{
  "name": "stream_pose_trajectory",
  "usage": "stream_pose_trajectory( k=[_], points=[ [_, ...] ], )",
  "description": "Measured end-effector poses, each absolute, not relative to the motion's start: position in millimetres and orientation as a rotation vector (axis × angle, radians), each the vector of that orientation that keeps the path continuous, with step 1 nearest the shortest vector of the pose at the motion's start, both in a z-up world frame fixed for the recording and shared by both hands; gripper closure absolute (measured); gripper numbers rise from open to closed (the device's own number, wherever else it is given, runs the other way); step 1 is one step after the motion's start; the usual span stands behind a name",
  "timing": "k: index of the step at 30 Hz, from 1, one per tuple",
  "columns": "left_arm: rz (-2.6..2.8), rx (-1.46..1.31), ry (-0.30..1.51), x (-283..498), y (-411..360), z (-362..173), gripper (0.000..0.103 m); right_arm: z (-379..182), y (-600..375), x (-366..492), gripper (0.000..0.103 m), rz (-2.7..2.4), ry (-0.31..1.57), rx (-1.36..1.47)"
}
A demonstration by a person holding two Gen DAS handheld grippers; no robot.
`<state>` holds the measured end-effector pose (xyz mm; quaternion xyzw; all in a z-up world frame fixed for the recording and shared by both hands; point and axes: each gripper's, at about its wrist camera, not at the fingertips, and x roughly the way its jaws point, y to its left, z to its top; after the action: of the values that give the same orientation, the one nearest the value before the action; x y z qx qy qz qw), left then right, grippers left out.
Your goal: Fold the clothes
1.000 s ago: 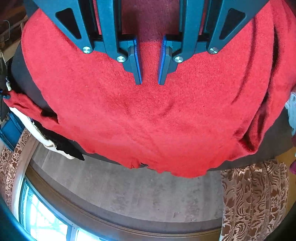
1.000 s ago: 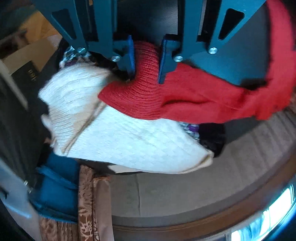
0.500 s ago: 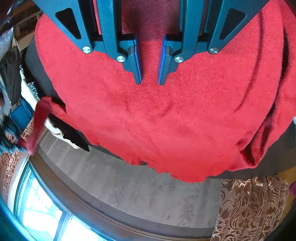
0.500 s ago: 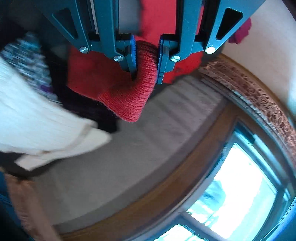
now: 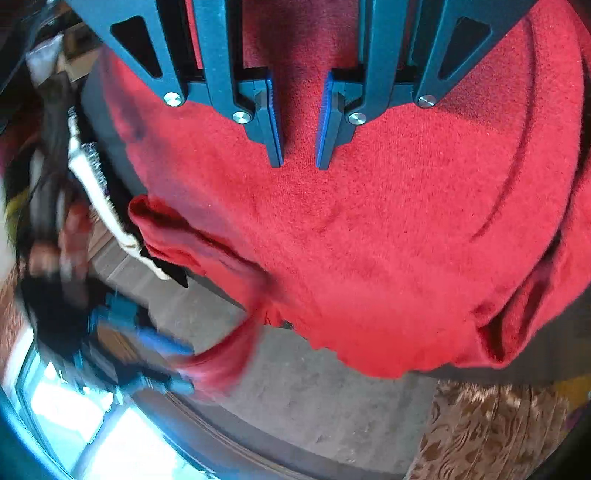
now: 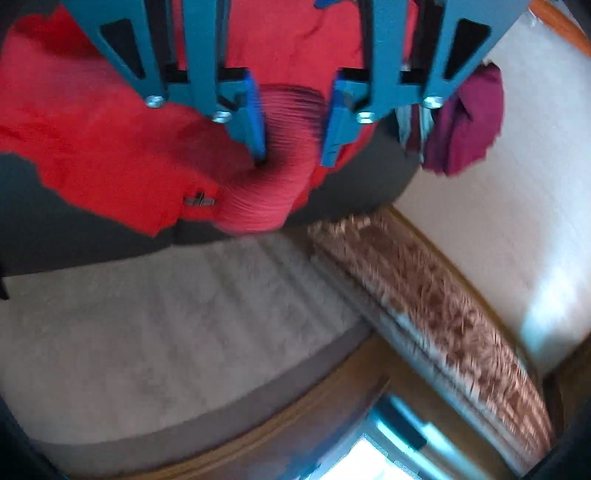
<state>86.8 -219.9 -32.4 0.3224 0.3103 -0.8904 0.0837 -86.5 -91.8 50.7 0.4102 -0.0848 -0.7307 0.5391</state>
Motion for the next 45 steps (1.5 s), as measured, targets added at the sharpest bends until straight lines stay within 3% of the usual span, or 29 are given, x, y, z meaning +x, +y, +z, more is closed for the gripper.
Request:
stream_pose_trajectory(
  k=[3, 6, 11, 14, 24, 31, 32, 34, 35, 42, 45],
  points=[
    [-2.63, 1.009, 1.037, 81.1, -234.6, -31.6, 0.086, 27.7, -68.9, -83.2, 0.051, -1.757, -0.23, 1.011],
    [-2.615, 1.012, 1.0, 66.3, -251.7, -26.6, 0.082, 0.0, -31.8, -82.0, 0.046, -1.787, -0.268, 1.058],
    [-2.515, 0.964, 1.167, 39.2, -304.3, -33.3, 0.076, -48.9, -0.4, -65.4, 0.045, -1.871, -0.153, 1.091],
    [-2.464, 0.901, 1.216, 28.8, -338.5, -39.9, 0.074, -53.5, 21.0, -67.3, 0.04, -1.878, -0.194, 1.061],
    [-2.457, 0.992, 0.951, -44.2, -379.6, -28.1, 0.062, -60.8, 33.5, -76.3, 0.034, -1.828, -0.24, 1.036],
    [-2.523, 1.126, 0.924, -83.8, -364.3, -29.8, 0.057, -59.8, 30.5, -76.2, 0.03, -1.804, -0.238, 1.019],
    [-2.534, 1.128, 0.88, -85.5, -358.6, -28.3, 0.057, -59.4, 29.2, -75.7, 0.03, -1.805, -0.237, 1.018],
    [-2.533, 1.155, 0.765, -87.8, -348.1, -24.1, 0.091, -58.8, 28.6, -75.2, 0.03, -1.808, -0.235, 1.016],
    [-2.522, 1.16, 0.74, -89.1, -345.6, -22.0, 0.095, -58.7, 29.0, -75.1, 0.03, -1.808, -0.234, 1.016],
    [-2.494, 0.886, 0.799, -44.0, -362.0, 27.0, 0.096, -58.5, 27.1, -72.8, 0.03, -1.814, -0.243, 1.015],
    [-2.459, 0.898, 0.773, -32.2, -368.8, 27.3, 0.096, -58.6, 26.6, -72.6, 0.03, -1.815, -0.243, 1.015]
  ],
)
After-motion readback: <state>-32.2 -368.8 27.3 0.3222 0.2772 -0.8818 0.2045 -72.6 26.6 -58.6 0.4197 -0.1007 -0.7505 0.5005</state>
